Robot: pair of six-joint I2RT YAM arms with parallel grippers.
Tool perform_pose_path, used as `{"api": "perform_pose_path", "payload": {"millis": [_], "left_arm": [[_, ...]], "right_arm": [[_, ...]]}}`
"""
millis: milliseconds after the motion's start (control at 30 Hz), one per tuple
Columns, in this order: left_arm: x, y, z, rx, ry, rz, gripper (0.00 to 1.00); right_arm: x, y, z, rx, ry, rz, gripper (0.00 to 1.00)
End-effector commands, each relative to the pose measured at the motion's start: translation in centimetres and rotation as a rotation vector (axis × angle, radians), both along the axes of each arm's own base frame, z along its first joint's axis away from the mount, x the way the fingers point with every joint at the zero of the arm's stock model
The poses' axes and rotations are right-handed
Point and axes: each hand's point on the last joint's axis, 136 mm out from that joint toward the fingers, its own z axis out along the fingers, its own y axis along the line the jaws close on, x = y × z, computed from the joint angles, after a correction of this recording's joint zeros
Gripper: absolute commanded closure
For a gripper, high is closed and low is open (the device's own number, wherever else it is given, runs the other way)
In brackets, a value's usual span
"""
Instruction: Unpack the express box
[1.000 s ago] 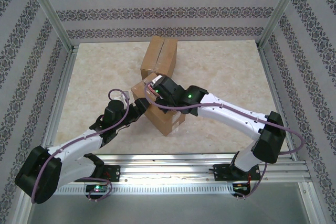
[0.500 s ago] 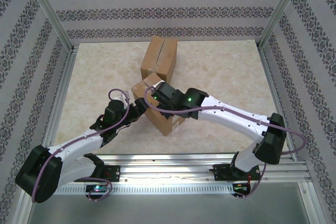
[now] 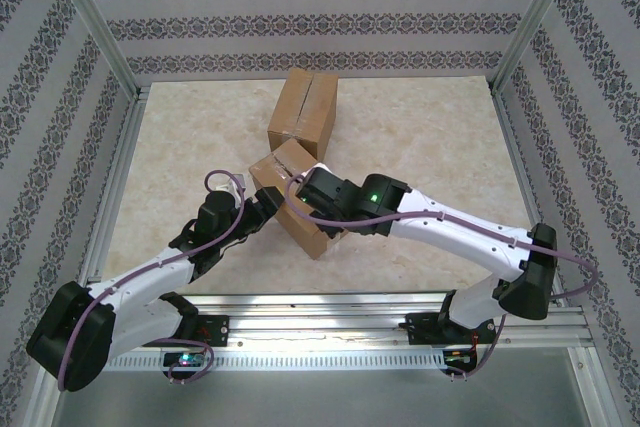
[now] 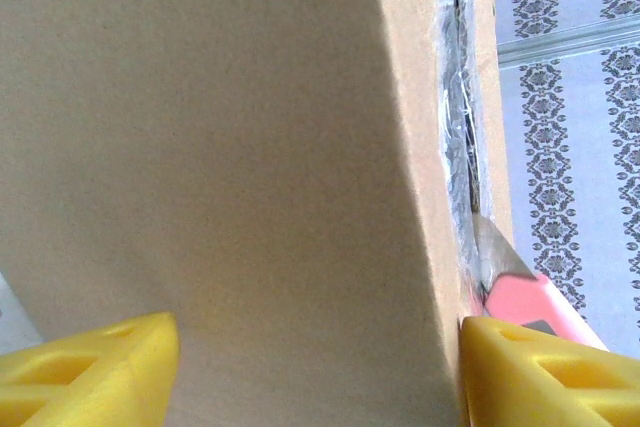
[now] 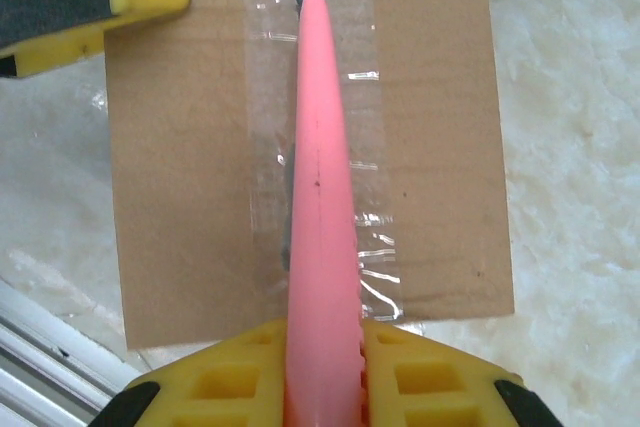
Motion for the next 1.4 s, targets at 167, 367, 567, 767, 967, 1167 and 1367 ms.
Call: {"api": "perform_pose_path", "payload": {"millis": [167, 367, 567, 767, 967, 1167, 1367], "left_arm": [[-0.5, 2.4, -3.3, 0.096, 0.103, 0.077, 0.27], [-0.7, 2.6, -3.2, 0.098, 0.102, 0.080, 0.27], [-0.8, 2.9, -3.3, 0.100, 0.102, 0.088, 0.27], [-0.7, 2.8, -3.3, 0.098, 0.105, 0.084, 0.27], [-0.8, 2.9, -3.5, 0.100, 0.107, 0.089, 0.27], [-0.9, 3.0, -3.6, 0.101, 0.108, 0.089, 0.27], [-0.9, 3.0, -3.5, 0.098, 0.105, 0.088, 0.27]], "right_arm": [[-2.6, -5.3, 0.3, -0.104, 0.045, -0.094, 1.00], [-4.3, -6.2, -0.1, -0.112, 0.095, -0.116, 1.00], [-5.6, -7.3, -0.5, -0.174, 0.135, -0.132, 1.00], [-6.6, -8.2, -0.1, -0.190, 0.145, -0.146, 1.00], [-7.8, -9.3, 0.4, -0.198, 0.167, -0.156, 1.00], [-8.8, -10.4, 0.7, -0.172, 0.195, -0.169, 1.00], [-9.4, -10.8, 1.1, -0.137, 0.211, -0.170, 1.00]]}}
